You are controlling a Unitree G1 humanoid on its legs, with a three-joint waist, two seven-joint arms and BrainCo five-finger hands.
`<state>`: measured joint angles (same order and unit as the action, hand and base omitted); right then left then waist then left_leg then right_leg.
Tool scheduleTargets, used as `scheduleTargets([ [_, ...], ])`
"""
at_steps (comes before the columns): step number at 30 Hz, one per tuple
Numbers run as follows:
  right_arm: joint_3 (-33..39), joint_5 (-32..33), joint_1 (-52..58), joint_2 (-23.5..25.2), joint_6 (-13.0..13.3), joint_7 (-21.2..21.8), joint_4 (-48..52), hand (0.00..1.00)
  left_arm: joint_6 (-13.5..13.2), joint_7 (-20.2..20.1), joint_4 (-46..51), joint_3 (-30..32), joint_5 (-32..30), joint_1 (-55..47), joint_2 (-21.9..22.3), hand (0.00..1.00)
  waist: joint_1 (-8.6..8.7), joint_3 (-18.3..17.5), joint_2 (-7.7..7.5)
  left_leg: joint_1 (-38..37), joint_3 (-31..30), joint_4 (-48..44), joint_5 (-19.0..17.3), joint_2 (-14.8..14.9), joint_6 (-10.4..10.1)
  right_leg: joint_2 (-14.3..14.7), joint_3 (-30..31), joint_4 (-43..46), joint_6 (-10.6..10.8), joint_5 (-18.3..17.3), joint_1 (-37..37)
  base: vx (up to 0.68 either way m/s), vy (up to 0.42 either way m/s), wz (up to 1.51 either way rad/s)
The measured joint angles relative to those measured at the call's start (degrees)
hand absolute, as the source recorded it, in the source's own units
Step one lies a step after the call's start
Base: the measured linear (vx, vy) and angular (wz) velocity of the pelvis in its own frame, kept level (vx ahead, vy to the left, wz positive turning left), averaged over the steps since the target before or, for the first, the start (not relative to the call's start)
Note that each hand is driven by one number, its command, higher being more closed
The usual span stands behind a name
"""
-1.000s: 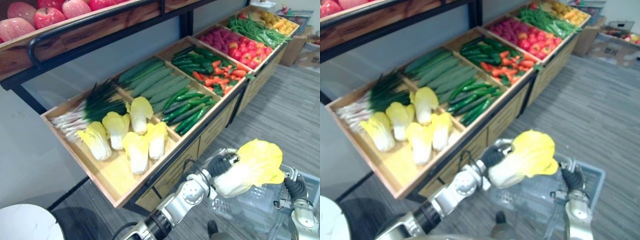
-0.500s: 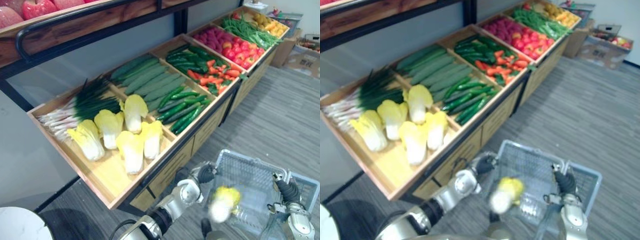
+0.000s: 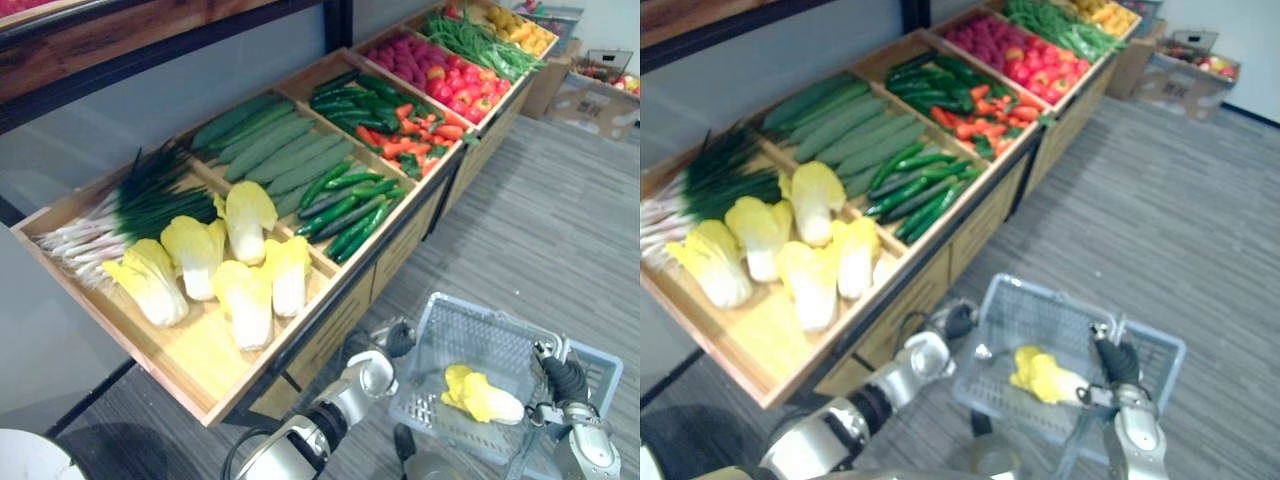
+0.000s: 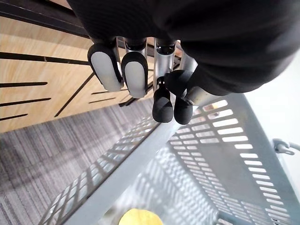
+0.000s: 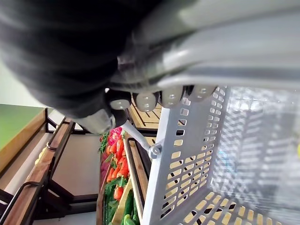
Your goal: Pick vegetable in the basket
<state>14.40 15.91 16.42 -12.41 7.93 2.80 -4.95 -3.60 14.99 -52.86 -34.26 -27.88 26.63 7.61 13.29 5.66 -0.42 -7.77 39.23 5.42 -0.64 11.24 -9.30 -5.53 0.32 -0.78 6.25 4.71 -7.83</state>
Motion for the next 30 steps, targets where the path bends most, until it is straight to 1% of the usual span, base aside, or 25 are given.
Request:
scheduleTargets([
  [1,-0.13,0.0,0.0,0.0,0.0,-0.09,-0.03,1.0,0.0,0.06,0.05,-0.23,0.07,0.29,0.23,1.0,0.13,0.26,-0.29,0.17,-0.05,0.0,0.0,0.0,0.0,-0.02,-0.04,0.0,0.0,0.0,-0.11,-0.02,-0.036,0.04],
  [2,-0.26,0.0,-0.04,0.0,0.0,-0.33,-0.02,1.0,-0.06,0.11,0.61,-0.48,0.49,0.69,0.68,1.0,0.37,0.34,0.37,0.29,-0.23,0.0,-0.01,-0.01,0.0,-0.09,-0.19,0.0,0.0,0.0,-0.11,-0.02,-0.037,0.07],
  [3,-0.26,-0.01,-0.04,0.0,0.0,-0.65,-0.16,1.0,-0.11,0.13,2.41,-1.44,0.79,0.7,0.9,1.0,0.48,0.82,0.09,0.56,-0.44,0.0,-0.01,-0.01,0.0,-0.15,-0.44,-0.01,0.01,0.0,-0.19,-0.02,-0.038,0.09],
  [4,-0.24,-0.01,-0.04,0.0,0.0,-0.87,-0.31,1.0,-0.19,0.13,3.87,-2.05,0.8,0.71,0.89,1.0,0.45,0.93,0.25,0.6,-0.56,-0.01,0.0,0.0,0.01,-0.18,-0.55,0.0,0.01,0.0,-0.18,-0.02,-0.04,0.09],
  [5,-0.24,-0.06,-0.02,0.0,0.0,-1.11,-0.61,1.0,-0.39,0.09,6.22,-2.64,1.1,0.72,0.82,0.0,0.36,1.02,0.26,0.71,-0.72,-0.01,0.0,0.03,0.01,-0.21,-0.75,0.0,0.01,-0.01,-0.16,-0.01,-0.041,0.09],
  [7,-0.08,-0.12,-0.05,0.03,0.18,-1.52,-2.29,1.0,-1.59,-0.19,14.96,-4.34,3.68,0.66,0.52,0.0,-0.24,1.01,0.33,0.72,-1.28,-0.01,0.0,0.1,0.01,-0.34,-1.44,0.01,0.04,-0.03,0.27,-0.01,-0.043,0.13],
  [8,0.08,-0.17,0.01,0.07,0.22,-1.71,-2.96,1.0,-2.12,-0.27,17.59,-4.67,4.75,0.62,0.49,0.0,-0.55,1.01,0.33,0.73,-1.57,-0.01,0.01,0.11,0.02,-0.38,-1.61,0.01,0.05,-0.03,0.43,-0.02,-0.045,0.24],
  [9,0.81,-0.24,0.0,0.42,0.25,-2.62,-4.63,1.0,-4.16,-1.05,24.33,-5.06,7.26,0.29,-0.03,0.0,-1.13,1.07,0.44,0.76,-2.48,-0.01,0.02,0.19,0.03,-0.53,-2.43,0.0,0.07,-0.06,1.03,-0.01,-0.031,0.26],
  [10,1.21,-0.25,-0.04,0.52,0.25,-2.77,-5.38,1.0,-4.92,-1.5,27.08,-5.16,7.78,-0.25,-0.35,0.0,-1.3,1.05,0.51,0.71,-2.88,-0.01,0.02,0.23,0.04,-0.6,-2.94,0.0,0.09,-0.07,1.33,-0.03,-0.041,0.36],
  [11,1.6,-0.25,0.1,0.55,0.37,-3.16,-6.81,1.0,-6.31,-2.17,32.8,-5.59,9.33,-1.61,-1.49,0.0,-1.8,1.01,0.62,0.68,-3.76,-0.02,0.02,0.27,0.04,-0.72,-3.5,0.0,0.41,-0.32,2.13,-0.03,-0.023,0.27],
  [12,1.89,-0.3,0.16,0.59,0.39,-3.35,-7.58,1.0,-6.98,-2.58,35.34,-5.62,9.9,-2.38,-2.1,0.0,-2.15,0.97,0.68,0.6,-4.06,-0.01,0.01,0.3,0.06,-0.78,-3.78,0.02,0.58,-0.47,2.43,-0.05,-0.04,0.31],
  [13,3.15,-0.37,-0.08,0.93,0.48,-3.71,-9.78,1.0,-8.34,-3.46,41.97,-5.32,11.66,-4.53,-4.33,0.0,-2.88,0.92,0.8,0.73,-4.89,-0.01,0.0,0.22,0.1,-0.99,-4.36,0.01,0.61,-0.55,2.69,-0.04,-0.028,0.26],
  [16,4.6,-1.93,-0.47,1.14,1.24,-4.86,-13.52,1.0,-10.17,-4.65,50.44,-2.38,11.97,-9.32,-8.86,0.0,-4.04,0.78,1.11,0.86,-6.2,0.0,0.13,0.0,0.29,-1.43,-5.39,-0.01,0.74,-0.8,3.32,-0.04,-0.025,0.26],
  [18,6.52,-2.55,-1.01,1.09,2.14,-5.33,-17.34,1.0,-11.45,-4.75,58.08,3.63,12.09,-15.89,-13.09,0.0,-4.75,0.61,1.36,1.48,-7.71,0.0,0.33,-0.29,0.58,-1.82,-6.71,-0.02,0.87,-0.9,3.61,-0.03,-0.021,0.27],
  [19,6.56,-2.63,-1.07,1.09,2.23,-5.37,-18.63,1.0,-11.66,-4.68,59.52,5.53,12.08,-17.67,-14.05,0.0,-5.02,0.61,1.37,1.61,-8.1,0.0,0.4,-0.35,0.66,-1.84,-6.98,-0.04,0.87,-0.9,3.72,-0.02,-0.033,0.29],
  [21,6.91,-4.74,-1.42,1.29,2.27,-6.2,-24.42,1.0,-12.57,-3.19,62.02,13.59,11.74,-23.84,-16.4,0.0,-6.21,0.58,1.39,1.86,-9.47,0.0,0.59,-0.57,0.94,-2.18,-8.3,-0.17,0.87,-0.9,4.46,-0.02,-0.024,0.29],
  [22,7.27,-4.74,-1.8,1.55,2.28,-6.45,-25.68,1.0,-12.65,-2.49,62.24,15.71,11.7,-25.45,-16.81,0.0,-6.3,0.56,1.41,2.15,-10.02,0.0,0.69,-0.67,1.08,-2.34,-8.83,-0.17,0.88,-0.9,4.56,-0.03,-0.011,0.4],
  [23,8.02,-4.85,-2.31,2.24,2.36,-7.2,-27.77,1.0,-12.71,-1.33,62.24,20.24,11.41,-28.78,-16.83,0.0,-6.38,0.44,1.46,2.83,-11.24,0.0,0.95,-0.89,1.42,-2.66,-9.96,-0.19,0.88,-0.9,4.56,-0.01,-0.011,0.43],
  [24,8.35,-5.08,-2.74,2.47,2.42,-7.57,-30.07,1.0,-12.69,-0.2,62.05,24.65,11.41,-31.85,-16.7,0.0,-7.08,0.43,1.41,3.27,-11.89,0.0,1.13,-1.09,1.62,-2.88,-10.61,-0.19,0.87,-0.89,4.61,-0.01,-0.009,0.38],
  [25,8.8,-5.48,-2.75,2.55,2.48,-7.62,-31.22,1.0,-12.68,0.24,61.77,26.69,11.41,-33.14,-16.5,0.0,-7.5,0.35,1.37,3.49,-12.2,0.0,1.19,-1.26,1.7,-2.94,-10.86,-0.23,0.87,-0.89,4.67,-0.01,-0.005,0.36],
  [27,10.66,-6.66,-2.94,2.83,2.5,-8.23,-34.99,1.0,-12.67,3.17,56.32,34.63,10.87,-35.84,-16.28,0.0,-8.99,-0.19,1.45,3.63,-14.19,-0.02,1.61,-1.5,1.97,-3.29,-13.01,-0.27,0.87,-0.89,5.51,-0.01,-0.011,0.39],
  [28,10.91,-6.9,-3.21,2.84,2.52,-8.53,-35.75,1.0,-12.62,3.94,54.14,36.89,10.71,-36.12,-16.13,0.0,-9.15,-0.2,1.44,3.62,-14.64,-0.02,1.69,-1.54,2.05,-3.38,-13.39,-0.27,0.87,-0.9,5.86,-0.01,-0.013,0.37],
  [30,12.21,-6.95,-4.21,3.17,2.7,-8.96,-38.15,1.0,-11.25,7.91,44.72,46.82,9.29,-36.56,-14.5,0.0,-9.59,-0.94,1.14,4.3,-16.19,-0.01,2.0,-1.84,2.4,-3.88,-15.31,-0.31,0.72,-1.05,6.26,-0.04,-0.005,0.33],
])
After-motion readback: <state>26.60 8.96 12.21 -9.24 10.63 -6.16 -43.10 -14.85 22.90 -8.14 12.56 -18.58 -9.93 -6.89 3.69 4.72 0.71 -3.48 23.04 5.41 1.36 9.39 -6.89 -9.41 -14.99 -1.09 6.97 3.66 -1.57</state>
